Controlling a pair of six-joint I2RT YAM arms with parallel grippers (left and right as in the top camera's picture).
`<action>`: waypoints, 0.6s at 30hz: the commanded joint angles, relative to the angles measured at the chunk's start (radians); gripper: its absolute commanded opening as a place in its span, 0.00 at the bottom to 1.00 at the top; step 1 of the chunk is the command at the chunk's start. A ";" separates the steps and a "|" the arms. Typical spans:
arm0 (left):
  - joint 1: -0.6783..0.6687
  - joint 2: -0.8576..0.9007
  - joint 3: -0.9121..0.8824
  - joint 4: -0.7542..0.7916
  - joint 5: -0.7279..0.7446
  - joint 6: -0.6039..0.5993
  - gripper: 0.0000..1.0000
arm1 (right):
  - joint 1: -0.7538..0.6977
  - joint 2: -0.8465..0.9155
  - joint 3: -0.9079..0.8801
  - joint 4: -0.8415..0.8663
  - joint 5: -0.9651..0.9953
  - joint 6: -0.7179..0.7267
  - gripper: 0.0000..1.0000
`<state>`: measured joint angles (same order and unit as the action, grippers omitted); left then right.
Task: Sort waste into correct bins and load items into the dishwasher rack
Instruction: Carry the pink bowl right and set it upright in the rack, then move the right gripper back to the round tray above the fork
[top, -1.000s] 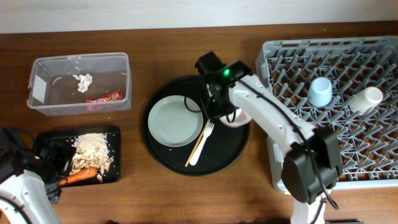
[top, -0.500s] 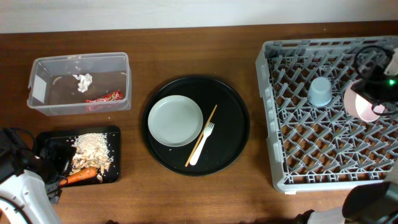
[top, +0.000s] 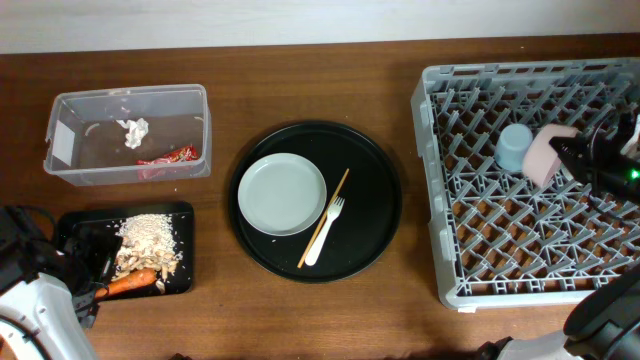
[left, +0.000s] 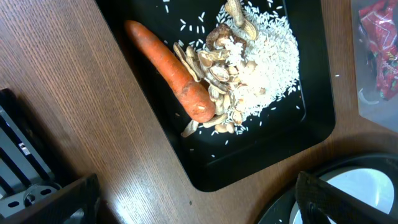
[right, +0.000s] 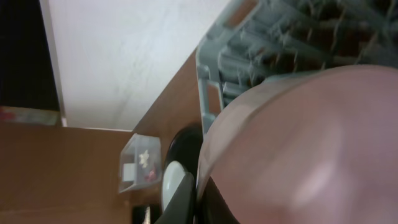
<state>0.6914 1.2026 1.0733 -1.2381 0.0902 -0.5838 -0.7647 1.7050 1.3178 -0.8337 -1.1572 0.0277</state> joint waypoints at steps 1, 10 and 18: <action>0.003 -0.002 0.008 -0.001 0.000 0.013 0.99 | 0.000 0.003 -0.009 -0.027 -0.002 -0.002 0.04; 0.003 -0.002 0.008 -0.001 0.000 0.013 0.99 | 0.030 0.003 -0.061 0.056 0.078 -0.008 0.21; 0.003 -0.002 0.008 -0.001 0.000 0.013 0.99 | -0.015 -0.016 0.120 -0.233 0.383 0.152 0.27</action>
<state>0.6914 1.2026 1.0733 -1.2385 0.0906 -0.5838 -0.7738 1.7054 1.3769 -1.0336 -0.8703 0.1436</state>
